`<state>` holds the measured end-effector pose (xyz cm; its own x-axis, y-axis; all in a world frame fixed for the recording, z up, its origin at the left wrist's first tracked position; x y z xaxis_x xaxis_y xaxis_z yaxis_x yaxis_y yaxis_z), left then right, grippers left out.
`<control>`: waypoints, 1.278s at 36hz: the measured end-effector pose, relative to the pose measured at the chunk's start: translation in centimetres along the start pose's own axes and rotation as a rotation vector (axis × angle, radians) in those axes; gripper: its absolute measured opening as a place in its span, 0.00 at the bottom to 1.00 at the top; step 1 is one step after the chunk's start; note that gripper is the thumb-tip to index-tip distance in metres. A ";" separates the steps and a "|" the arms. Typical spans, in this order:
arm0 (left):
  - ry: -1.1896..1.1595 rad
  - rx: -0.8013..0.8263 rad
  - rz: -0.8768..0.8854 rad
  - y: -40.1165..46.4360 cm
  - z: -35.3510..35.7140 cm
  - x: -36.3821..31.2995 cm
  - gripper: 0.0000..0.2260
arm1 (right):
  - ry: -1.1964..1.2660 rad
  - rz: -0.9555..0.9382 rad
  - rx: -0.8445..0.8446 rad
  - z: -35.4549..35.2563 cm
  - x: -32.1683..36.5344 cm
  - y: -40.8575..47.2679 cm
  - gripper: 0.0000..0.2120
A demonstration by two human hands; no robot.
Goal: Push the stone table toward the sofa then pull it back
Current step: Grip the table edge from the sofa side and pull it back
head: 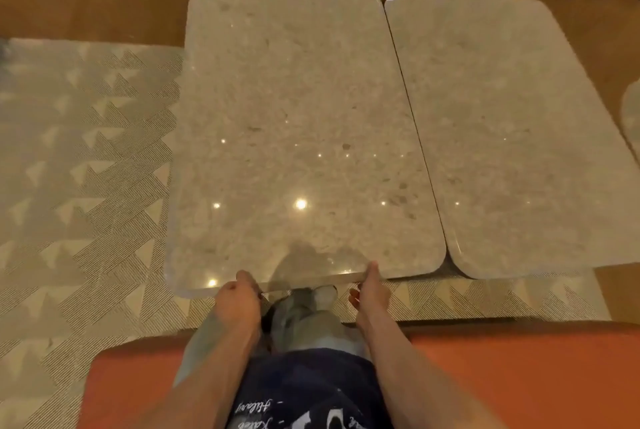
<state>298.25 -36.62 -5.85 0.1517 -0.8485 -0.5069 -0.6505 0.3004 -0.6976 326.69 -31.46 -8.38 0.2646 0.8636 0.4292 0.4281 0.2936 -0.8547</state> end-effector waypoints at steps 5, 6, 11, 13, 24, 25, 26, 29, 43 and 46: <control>-0.766 0.226 -0.382 -2.4 4.3 2.3 0.15 | 0.550 0.211 0.345 2.1 0.0 0.1 0.25; -0.910 0.307 -0.411 -2.6 5.2 1.4 0.16 | 0.598 0.243 0.399 2.2 0.0 -0.1 0.24; -1.221 0.385 -0.463 -1.6 5.8 0.6 0.23 | 0.613 0.259 0.528 1.8 0.2 -0.3 0.25; -1.239 0.404 -0.453 -1.7 5.9 1.3 0.24 | 0.568 0.245 0.539 1.7 0.3 -0.4 0.25; -1.152 0.462 -0.299 -3.3 5.9 0.7 0.20 | 0.529 0.121 0.597 1.0 0.5 -1.6 0.23; -1.137 0.461 -0.292 -3.2 5.9 0.7 0.20 | 0.523 0.112 0.590 0.9 0.5 -1.5 0.22; -1.118 0.461 -0.286 -3.2 6.0 0.8 0.20 | 0.514 0.106 0.583 0.8 0.4 -1.4 0.21; -1.082 0.464 -0.276 -2.8 6.2 1.1 0.20 | 0.485 0.090 0.580 0.8 0.1 -0.8 0.14; -1.028 0.445 -0.319 -2.3 6.1 2.2 0.19 | 0.529 0.107 0.620 0.5 -0.6 -0.7 0.03; -1.046 0.450 -0.336 -2.4 6.1 2.2 0.20 | 0.539 0.109 0.622 0.3 -0.6 -1.0 0.02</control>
<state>304.71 -36.53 -8.41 0.9352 -0.2086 -0.2862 -0.1736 0.4345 -0.8838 325.86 -32.18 -7.88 0.7223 0.6320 0.2809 -0.1381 0.5297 -0.8369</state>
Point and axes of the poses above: each hand's wrist, its own y-axis towards the middle knuckle, its own z-axis out of the palm, x = y × z, the point moved 7 cm from there along y, towards the middle knuckle, and after that the axes turned 2 degrees about -x, right-handed, at the moved point
